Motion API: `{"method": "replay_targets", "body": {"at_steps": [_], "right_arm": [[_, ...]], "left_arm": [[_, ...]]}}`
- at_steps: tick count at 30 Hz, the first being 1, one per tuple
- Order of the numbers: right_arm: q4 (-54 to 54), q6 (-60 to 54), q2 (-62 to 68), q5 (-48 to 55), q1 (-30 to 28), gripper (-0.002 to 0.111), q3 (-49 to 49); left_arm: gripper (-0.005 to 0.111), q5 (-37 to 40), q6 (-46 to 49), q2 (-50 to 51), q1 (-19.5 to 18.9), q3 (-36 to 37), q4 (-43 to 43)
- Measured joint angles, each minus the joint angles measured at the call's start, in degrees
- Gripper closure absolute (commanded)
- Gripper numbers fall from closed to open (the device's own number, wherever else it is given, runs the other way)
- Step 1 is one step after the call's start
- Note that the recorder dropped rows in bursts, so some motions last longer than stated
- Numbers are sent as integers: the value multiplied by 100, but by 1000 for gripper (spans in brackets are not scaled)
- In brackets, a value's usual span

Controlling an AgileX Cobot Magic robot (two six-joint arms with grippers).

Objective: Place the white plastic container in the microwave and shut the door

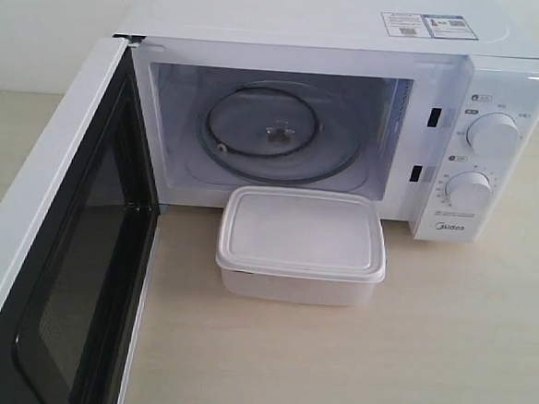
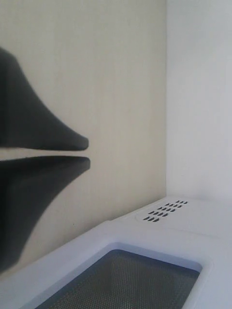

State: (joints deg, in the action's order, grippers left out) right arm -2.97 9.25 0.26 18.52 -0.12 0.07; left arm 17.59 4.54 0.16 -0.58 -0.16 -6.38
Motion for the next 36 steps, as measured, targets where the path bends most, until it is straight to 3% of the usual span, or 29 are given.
{"method": "replay_targets", "body": {"at_steps": [3,13,22,26,31,36], "right_arm": [[0,-11,0,-371,0,108,0],[297,926,-2,-4281,0,108,0],[540,1151,-12,-6710,3,108,-13],[297,1271,-12,-6188,12,108,-509],[-1142,1843,-15,-3885,12,108,-1799],[-1741,2205,393,-2132,12,108,-2920]], "left_arm": [[102,0,0,0,0,0,0],[102,0,0,0,0,0,0],[102,0,0,0,0,0,0],[102,0,0,0,0,0,0],[102,0,0,0,0,0,0],[102,0,0,0,0,0,0]]}}
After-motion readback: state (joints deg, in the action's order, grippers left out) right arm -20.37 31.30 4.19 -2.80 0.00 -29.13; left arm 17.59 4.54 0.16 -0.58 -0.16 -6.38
